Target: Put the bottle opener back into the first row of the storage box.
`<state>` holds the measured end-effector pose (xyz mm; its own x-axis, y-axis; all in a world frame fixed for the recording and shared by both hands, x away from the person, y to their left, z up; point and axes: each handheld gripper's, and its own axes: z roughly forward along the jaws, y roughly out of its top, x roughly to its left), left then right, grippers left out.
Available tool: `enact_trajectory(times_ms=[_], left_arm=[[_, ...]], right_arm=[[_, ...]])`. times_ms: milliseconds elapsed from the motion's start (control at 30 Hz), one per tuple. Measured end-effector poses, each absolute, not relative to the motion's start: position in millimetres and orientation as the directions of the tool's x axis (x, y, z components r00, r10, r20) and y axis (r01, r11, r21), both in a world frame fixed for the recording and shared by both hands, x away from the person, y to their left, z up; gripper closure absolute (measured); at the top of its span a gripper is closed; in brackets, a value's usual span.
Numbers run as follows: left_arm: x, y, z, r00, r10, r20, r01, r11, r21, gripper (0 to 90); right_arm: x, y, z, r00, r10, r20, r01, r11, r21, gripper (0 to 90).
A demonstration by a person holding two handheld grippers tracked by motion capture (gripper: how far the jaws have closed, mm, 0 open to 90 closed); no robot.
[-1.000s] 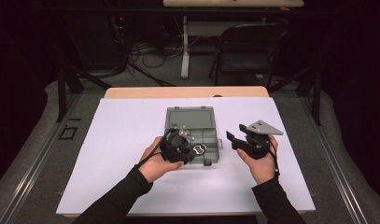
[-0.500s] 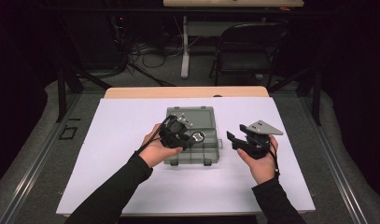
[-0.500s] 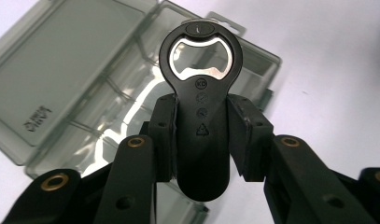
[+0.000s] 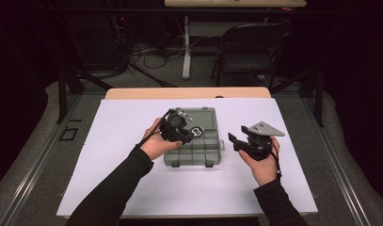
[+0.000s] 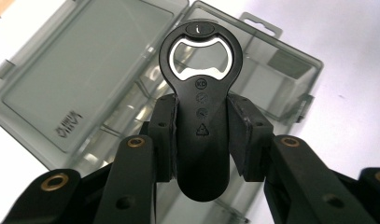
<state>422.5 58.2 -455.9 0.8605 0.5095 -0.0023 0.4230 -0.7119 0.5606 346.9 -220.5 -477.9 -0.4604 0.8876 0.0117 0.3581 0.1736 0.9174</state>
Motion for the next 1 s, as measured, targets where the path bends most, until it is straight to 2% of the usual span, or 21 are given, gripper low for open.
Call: enact_trajectory(times_ms=[200, 533, 1000], left_arm=[[437.3, 54.5, -457.4, 0.890, 0.456, 0.021, 0.372, -0.751, 0.546, 65.0], [448.0, 47.0, -469.2, 0.900, 0.431, 0.065, 0.343, -0.792, 0.505, 65.0], [453.1, 38.7, -489.7, 0.907, 0.415, 0.071, 0.336, -0.816, 0.470, 64.9]], right_arm=[[347.2, -220.2, -478.6, -0.463, 0.886, 0.012, 0.361, 0.176, 0.916, 40.7], [347.9, -220.4, -479.8, -0.464, 0.886, 0.012, 0.362, 0.177, 0.915, 40.7], [348.5, -220.4, -481.3, -0.462, 0.887, 0.013, 0.369, 0.179, 0.912, 40.7]])
